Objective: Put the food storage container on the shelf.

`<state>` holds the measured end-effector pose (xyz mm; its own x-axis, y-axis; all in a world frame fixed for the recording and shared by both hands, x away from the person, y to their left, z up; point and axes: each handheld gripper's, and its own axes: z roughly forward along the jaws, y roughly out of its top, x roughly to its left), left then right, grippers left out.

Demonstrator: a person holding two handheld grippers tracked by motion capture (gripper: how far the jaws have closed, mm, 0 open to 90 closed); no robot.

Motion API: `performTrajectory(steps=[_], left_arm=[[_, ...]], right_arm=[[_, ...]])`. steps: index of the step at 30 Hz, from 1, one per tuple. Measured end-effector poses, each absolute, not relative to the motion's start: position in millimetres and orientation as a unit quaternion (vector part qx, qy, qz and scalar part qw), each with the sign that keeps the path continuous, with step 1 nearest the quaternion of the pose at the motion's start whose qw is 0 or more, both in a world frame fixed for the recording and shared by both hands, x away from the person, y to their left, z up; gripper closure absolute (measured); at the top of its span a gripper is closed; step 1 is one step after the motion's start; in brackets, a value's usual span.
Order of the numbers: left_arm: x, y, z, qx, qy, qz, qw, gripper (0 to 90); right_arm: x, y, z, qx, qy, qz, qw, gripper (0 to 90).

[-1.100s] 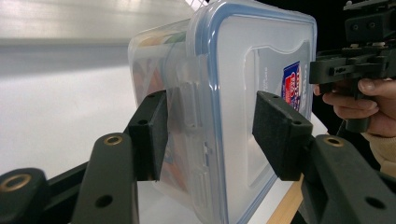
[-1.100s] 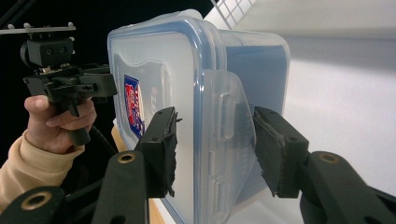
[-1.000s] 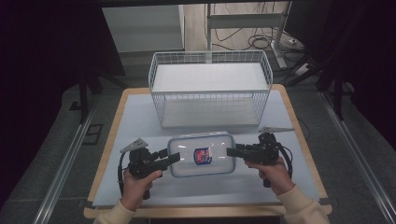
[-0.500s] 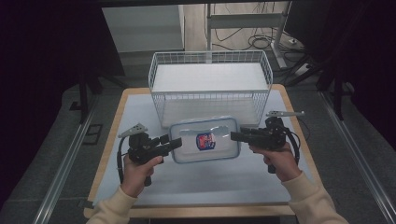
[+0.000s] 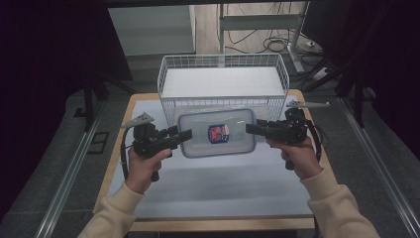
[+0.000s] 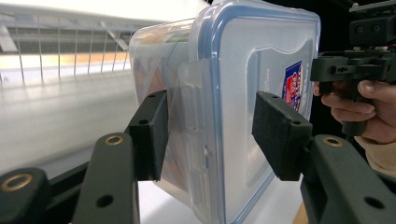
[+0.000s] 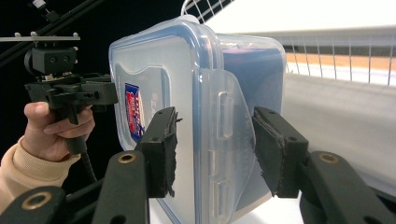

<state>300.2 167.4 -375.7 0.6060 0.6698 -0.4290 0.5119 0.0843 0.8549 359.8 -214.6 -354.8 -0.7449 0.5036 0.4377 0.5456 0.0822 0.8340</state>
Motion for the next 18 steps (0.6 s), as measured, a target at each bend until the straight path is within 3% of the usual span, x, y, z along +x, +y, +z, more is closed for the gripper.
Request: performTrajectory(steps=[18], left_arm=[[337.1, 166.2, -347.5, 0.678, 0.43, 0.066, 0.593, 47.6]], right_arm=[[387.3, -215.2, -326.2, -0.36, -0.727, -0.584, 0.0, 51.2]])
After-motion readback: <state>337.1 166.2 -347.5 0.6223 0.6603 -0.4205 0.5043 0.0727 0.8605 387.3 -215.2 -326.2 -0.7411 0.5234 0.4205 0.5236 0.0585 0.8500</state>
